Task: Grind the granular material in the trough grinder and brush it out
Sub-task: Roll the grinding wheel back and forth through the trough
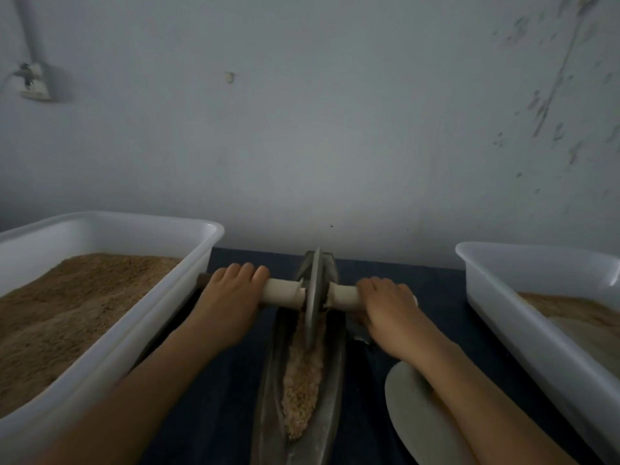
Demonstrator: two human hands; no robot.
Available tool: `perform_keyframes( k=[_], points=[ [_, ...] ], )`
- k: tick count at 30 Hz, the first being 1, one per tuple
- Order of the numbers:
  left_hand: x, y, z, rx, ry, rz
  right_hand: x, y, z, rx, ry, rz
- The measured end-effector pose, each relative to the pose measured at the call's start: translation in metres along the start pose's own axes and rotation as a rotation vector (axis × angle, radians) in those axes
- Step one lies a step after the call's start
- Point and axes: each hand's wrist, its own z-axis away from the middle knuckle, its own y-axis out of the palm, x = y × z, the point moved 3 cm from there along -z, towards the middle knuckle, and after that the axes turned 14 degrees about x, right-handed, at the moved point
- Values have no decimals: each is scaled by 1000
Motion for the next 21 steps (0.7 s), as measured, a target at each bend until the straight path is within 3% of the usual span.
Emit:
perform_keyframes(
  k=[3, 5, 10, 18, 21],
  points=[
    [-5, 0, -3, -118, -3, 31, -4, 4, -6, -29, 14, -7],
    [-5, -2, -2, -106, 9, 37, -3, 3, -4, -20, 13, -8],
    [6, -3, 6, 117, 54, 59, 6, -7, 10, 78, -39, -9],
    [4, -35, 33, 635, 203, 143, 19, -35, 47, 441, -136, -154],
    [3, -39, 37, 720, 220, 168, 20, -40, 52, 493, -150, -172]
  ],
)
